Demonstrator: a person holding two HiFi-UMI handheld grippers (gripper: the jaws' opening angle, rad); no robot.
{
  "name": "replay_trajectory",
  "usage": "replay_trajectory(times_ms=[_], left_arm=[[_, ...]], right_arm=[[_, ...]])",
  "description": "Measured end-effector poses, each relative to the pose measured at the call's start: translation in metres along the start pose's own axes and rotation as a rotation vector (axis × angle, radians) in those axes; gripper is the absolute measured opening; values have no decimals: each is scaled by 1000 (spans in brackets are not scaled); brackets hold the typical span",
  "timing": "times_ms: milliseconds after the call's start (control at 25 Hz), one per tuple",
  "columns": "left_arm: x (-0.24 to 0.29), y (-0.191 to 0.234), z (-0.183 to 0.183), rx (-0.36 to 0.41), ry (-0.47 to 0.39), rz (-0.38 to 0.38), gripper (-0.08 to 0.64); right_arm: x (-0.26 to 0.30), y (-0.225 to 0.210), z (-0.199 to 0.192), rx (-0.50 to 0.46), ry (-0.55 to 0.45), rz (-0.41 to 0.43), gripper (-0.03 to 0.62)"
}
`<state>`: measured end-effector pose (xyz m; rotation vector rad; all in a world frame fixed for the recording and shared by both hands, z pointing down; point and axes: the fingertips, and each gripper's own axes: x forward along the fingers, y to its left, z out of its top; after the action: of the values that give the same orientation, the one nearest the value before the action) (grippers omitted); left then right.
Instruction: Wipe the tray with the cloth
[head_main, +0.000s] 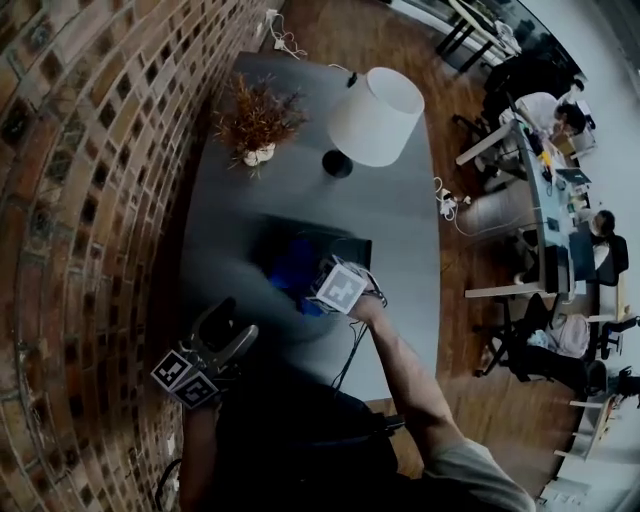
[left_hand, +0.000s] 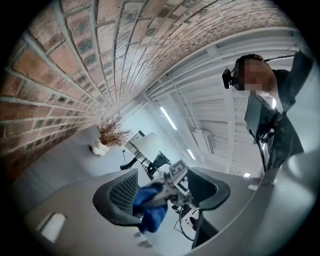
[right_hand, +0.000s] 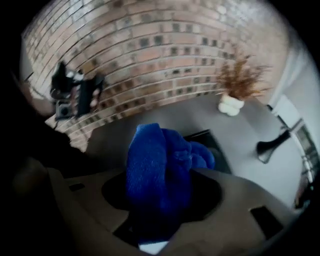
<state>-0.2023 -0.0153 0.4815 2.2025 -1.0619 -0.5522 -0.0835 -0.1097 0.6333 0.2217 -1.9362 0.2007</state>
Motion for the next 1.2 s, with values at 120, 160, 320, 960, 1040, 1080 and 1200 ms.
replay_trajectory(times_ms=[120,160,320,960,1040,1080,1200], left_arm=[[1,-2,0,10,1,-6,298],[2,-4,0,14,3,-8,298],[3,-11,0,18,18,-7,298],[20,-18,-13,17,79,-41,298],[22,-19,-15,14,82,-44,298],[23,-19,-15,12,83,-45,298],[26,-22,-20,12,96,-50,298]], right_arm=[[-10,-108,18,235,-148,-267,221],[-4,-126,14,306,-155,-283,221],[18,-90,0,360,-124,-157,222],[10,-102,16,402,-296,-132,213],[28,-66,31,278,-252,-95,213],[34,-52,38,221,-233,-85,213],[34,-55,25,232,-172,-123,213]])
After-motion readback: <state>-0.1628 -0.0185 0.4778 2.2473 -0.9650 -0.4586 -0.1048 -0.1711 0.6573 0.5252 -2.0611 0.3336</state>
